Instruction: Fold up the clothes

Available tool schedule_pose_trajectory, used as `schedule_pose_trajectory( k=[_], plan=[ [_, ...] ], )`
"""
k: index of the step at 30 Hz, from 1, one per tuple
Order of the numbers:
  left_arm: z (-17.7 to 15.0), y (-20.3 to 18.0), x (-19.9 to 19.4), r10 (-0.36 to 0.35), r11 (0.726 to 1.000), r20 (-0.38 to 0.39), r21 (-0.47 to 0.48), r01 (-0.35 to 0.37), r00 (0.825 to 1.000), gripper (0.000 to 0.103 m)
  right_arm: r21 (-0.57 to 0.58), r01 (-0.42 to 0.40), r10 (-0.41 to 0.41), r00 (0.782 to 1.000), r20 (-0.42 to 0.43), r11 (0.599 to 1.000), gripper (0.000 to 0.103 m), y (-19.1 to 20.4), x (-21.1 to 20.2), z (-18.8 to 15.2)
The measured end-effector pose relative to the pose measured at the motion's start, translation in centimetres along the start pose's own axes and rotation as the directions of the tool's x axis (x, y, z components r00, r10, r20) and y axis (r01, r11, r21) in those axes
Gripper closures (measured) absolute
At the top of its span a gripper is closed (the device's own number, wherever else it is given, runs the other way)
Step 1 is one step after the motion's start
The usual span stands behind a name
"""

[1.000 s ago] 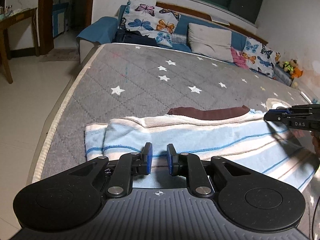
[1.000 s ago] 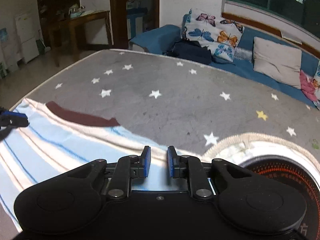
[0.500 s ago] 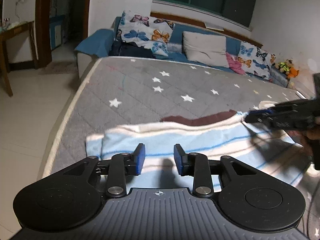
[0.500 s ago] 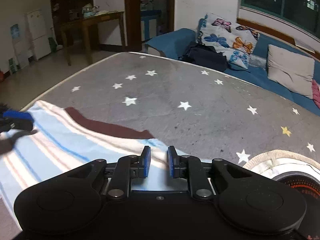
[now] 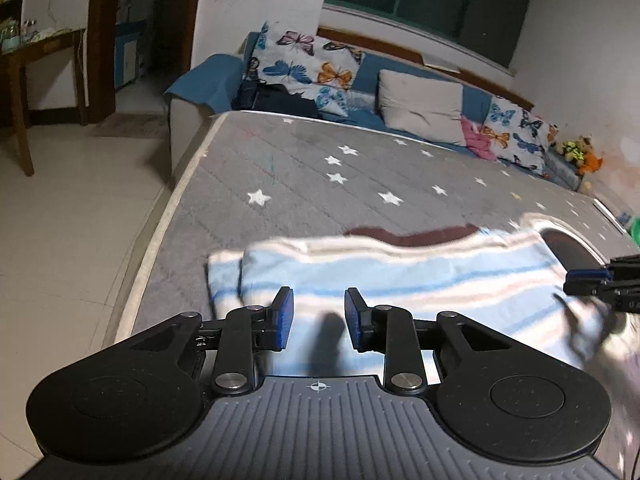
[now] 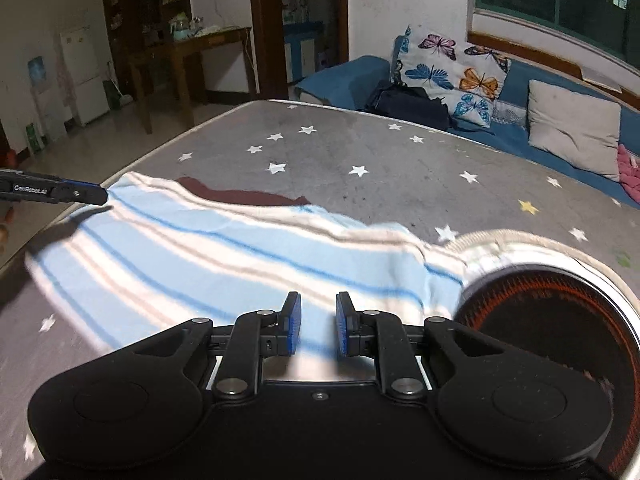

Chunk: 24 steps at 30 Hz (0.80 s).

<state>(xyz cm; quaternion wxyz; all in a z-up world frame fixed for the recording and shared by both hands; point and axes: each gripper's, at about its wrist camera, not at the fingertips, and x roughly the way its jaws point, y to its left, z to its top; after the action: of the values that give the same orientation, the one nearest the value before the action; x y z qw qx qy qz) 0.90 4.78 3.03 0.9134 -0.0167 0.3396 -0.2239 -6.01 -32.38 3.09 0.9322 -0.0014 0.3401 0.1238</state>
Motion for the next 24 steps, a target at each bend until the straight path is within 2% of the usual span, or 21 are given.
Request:
schedule_pose_trajectory(
  k=[5,7,8,11,16,19,24],
  plan=[
    [-2.8,0.3,-1.8,0.052,0.999,0.000,0.008,-0.052,0.999,0.081,0.018,0.019,-0.019,1.000,-0.010,1.000,0.084,-0.3,-1.3,-2.2],
    [-3.7,0.7,-1.2,0.078,0.997,-0.034,-0.013,-0.079,0.996,0.082,0.032,0.032,-0.031,0.999,-0.023,0.999,0.084,-0.4,-1.0,-2.7],
    [-4.0,0.8,-1.3,0.078,0.997,-0.023,-0.019,-0.078,0.997,0.082,0.046,0.031,-0.030,0.999,-0.025,0.998,0.084,-0.6,-0.8,-2.9],
    [-3.7,0.8,-1.6,0.087,0.996,-0.027,-0.021,-0.088,0.996,0.081,0.067,0.037,-0.036,0.999,-0.020,0.997,0.083,-0.8,-0.9,-3.3],
    [-4.0,0.2,-4.4,0.079,0.997,0.024,-0.005,-0.079,0.997,0.081,0.065,0.036,-0.037,0.999,0.008,0.997,0.079,-0.3,-3.2,-3.8],
    [-5.2,-0.6,-4.1,0.121,0.991,0.004,0.055,-0.121,0.993,0.078,0.073,0.045,-0.044,0.999,-0.013,0.996,0.079,-0.6,-3.3,-4.9],
    [-5.4,-0.1,-4.2,0.125,0.992,-0.015,0.023,-0.125,0.992,0.073,0.096,0.037,-0.037,0.999,-0.007,0.995,0.079,-0.8,-3.5,-5.1]
  ],
)
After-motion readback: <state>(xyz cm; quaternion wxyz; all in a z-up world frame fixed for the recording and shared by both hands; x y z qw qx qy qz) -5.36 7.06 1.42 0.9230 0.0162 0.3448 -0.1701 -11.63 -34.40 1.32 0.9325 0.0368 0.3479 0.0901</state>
